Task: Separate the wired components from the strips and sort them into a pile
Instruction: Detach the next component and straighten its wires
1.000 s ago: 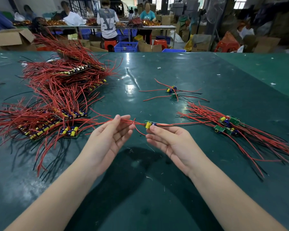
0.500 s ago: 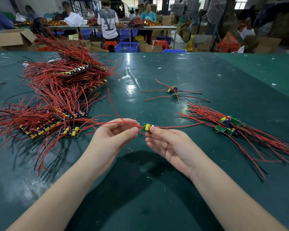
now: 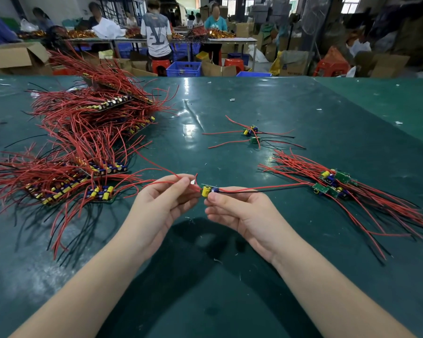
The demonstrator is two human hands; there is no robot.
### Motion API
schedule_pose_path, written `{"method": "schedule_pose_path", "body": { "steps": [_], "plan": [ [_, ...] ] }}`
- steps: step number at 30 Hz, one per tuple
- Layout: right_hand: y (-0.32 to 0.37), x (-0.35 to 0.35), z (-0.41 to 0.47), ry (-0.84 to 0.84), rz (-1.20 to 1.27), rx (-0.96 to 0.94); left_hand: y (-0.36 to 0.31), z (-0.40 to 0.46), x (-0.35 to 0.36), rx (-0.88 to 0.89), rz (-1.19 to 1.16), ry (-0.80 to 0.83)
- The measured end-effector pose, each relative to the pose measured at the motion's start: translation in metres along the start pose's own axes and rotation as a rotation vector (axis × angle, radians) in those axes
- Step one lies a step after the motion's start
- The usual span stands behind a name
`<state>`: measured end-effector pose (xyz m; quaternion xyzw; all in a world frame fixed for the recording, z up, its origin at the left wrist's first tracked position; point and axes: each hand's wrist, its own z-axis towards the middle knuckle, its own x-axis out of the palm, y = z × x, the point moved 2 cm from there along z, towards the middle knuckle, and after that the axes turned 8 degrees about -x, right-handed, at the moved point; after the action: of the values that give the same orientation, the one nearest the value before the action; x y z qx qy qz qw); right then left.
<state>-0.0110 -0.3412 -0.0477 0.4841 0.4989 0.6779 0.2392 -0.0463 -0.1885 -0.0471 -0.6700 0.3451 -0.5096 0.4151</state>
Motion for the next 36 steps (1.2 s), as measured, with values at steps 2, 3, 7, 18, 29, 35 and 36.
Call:
{"method": "schedule_pose_path", "body": {
  "steps": [2,3,7,18,29,35,36],
  "plan": [
    [0.001,-0.001,0.001,-0.008,0.012,-0.014,-0.002,0.002,-0.001,-0.011,-0.054,0.003],
    [0.001,-0.002,0.001,-0.011,0.015,-0.018,-0.004,0.002,-0.003,-0.012,-0.077,-0.001],
    [0.002,-0.003,0.002,-0.014,0.013,-0.022,-0.009,0.005,-0.008,-0.040,-0.147,-0.047],
    [0.005,-0.002,0.001,0.041,0.137,0.111,-0.011,0.005,-0.008,-0.215,-0.319,-0.041],
    [0.002,-0.010,0.005,-0.031,0.148,0.112,-0.017,0.007,-0.010,-0.261,-0.606,-0.058],
    [0.002,-0.014,0.007,-0.059,0.182,0.124,-0.027,0.007,-0.012,-0.198,-0.690,-0.087],
    [0.003,-0.014,0.007,-0.066,0.197,0.129,-0.029,0.007,-0.014,-0.184,-0.702,-0.081]
  ]
}}
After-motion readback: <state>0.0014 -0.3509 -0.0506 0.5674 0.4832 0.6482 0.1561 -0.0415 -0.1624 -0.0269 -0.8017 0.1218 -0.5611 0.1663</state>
